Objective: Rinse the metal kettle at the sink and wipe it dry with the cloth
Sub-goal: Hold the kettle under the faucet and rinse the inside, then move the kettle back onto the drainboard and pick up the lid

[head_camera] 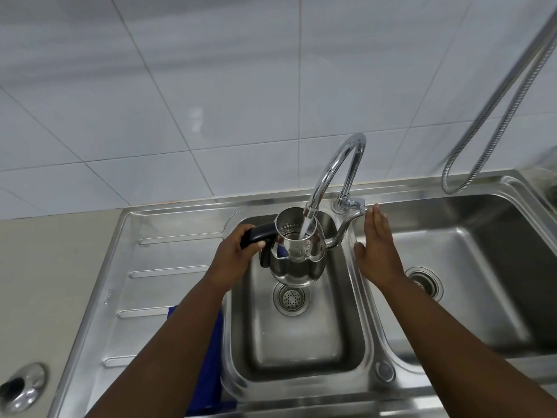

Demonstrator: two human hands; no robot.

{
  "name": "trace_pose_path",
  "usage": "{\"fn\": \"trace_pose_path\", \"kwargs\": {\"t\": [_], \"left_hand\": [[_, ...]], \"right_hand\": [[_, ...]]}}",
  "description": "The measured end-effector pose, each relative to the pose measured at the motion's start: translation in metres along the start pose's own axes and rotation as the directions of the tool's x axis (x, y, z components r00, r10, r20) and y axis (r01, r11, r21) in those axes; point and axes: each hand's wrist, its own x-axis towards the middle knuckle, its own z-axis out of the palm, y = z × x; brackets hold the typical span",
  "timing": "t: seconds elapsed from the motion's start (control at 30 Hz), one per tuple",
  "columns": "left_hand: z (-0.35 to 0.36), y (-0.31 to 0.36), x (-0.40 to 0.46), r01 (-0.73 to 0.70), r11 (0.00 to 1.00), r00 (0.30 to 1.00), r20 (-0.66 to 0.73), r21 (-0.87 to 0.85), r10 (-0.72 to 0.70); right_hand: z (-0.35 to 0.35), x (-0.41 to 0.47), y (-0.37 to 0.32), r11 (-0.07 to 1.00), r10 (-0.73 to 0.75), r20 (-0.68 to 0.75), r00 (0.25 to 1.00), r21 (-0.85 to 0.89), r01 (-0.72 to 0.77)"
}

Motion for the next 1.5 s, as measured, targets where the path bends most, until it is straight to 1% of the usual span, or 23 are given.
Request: {"fn": "trace_pose_path", "kwargs": {"t": [0.07, 0.13, 0.17, 0.3, 0.47, 0.57, 0.67, 0.77, 0.8, 0.87, 0.93, 1.1, 1.2, 1.33, 1.5], "left_hand": [[0.0, 0.0, 0.0, 0.001, 1.0, 1.0, -0.002, 0.003, -0.001], [0.0, 0.0, 0.001, 0.006, 1.0, 1.0, -0.004, 0.01, -0.006], [0.0, 0.0, 0.001, 0.006, 1.0, 1.0, -0.004, 0.011, -0.006], [0.0, 0.0, 0.002, -0.002, 1.0, 1.0, -0.006, 0.009, 0.002], [-0.001, 0.0, 0.002, -0.012, 1.0, 1.0, 0.003, 0.02, 0.012], [-0.002, -0.001, 0.002, -0.012, 1.0, 1.0, 0.01, 0.021, 0.012], [-0.003, -0.001, 0.0, -0.008, 1.0, 1.0, 0.018, 0.011, 0.008], [-0.005, 0.0, -0.004, -0.005, 1.0, 1.0, 0.018, 0.003, 0.005], [-0.007, 0.0, -0.006, -0.004, 1.0, 1.0, 0.02, 0.008, 0.004], [-0.009, 0.002, -0.011, -0.009, 1.0, 1.0, 0.019, -0.002, 0.009], [-0.013, 0.003, -0.016, -0.014, 1.0, 1.0, 0.02, -0.02, 0.014], [-0.031, 0.0, -0.033, -0.004, 1.0, 0.998, 0.064, -0.025, 0.005], [-0.045, -0.002, -0.05, -0.004, 0.999, 0.997, 0.073, -0.039, 0.007], [-0.069, -0.009, -0.077, -0.007, 0.996, 0.997, 0.08, -0.086, 0.013], [-0.119, -0.019, -0.112, 0.006, 0.995, 0.998, 0.06, -0.102, 0.0]], "right_hand": [[0.004, 0.0, 0.001, 0.994, -0.005, 0.101, 0.995, -0.108, 0.016], [0.005, 0.002, 0.0, 0.984, 0.019, 0.144, 0.989, -0.179, 0.007], [0.005, 0.005, 0.0, 0.983, 0.032, 0.154, 0.988, -0.185, -0.003], [-0.005, 0.022, -0.007, 0.99, 0.051, 0.162, 0.986, -0.141, -0.028], [-0.03, 0.052, -0.011, 0.992, 0.122, 0.206, 0.971, -0.045, -0.115], [-0.038, 0.055, -0.012, 0.995, 0.097, 0.208, 0.973, -0.021, -0.095], [-0.036, 0.045, -0.01, 0.986, 0.128, 0.157, 0.979, 0.089, -0.143], [-0.03, 0.024, -0.016, 0.965, 0.086, 0.061, 0.994, 0.241, -0.098], [-0.028, 0.015, -0.021, 0.94, 0.091, 0.06, 0.994, 0.324, -0.106], [-0.025, -0.002, -0.036, 0.872, 0.091, 0.133, 0.987, 0.467, -0.143], [-0.02, -0.016, -0.045, 0.837, 0.061, 0.14, 0.988, 0.533, -0.127], [-0.019, -0.042, -0.056, 0.87, 0.063, 0.037, 0.997, 0.487, -0.073], [-0.021, -0.062, -0.07, 0.882, 0.054, 0.046, 0.997, 0.465, -0.069], [-0.019, -0.09, -0.093, 0.913, 0.012, 0.024, 1.0, 0.408, -0.021], [-0.011, -0.121, -0.14, 0.908, -0.02, 0.027, 0.999, 0.418, 0.007]]}}
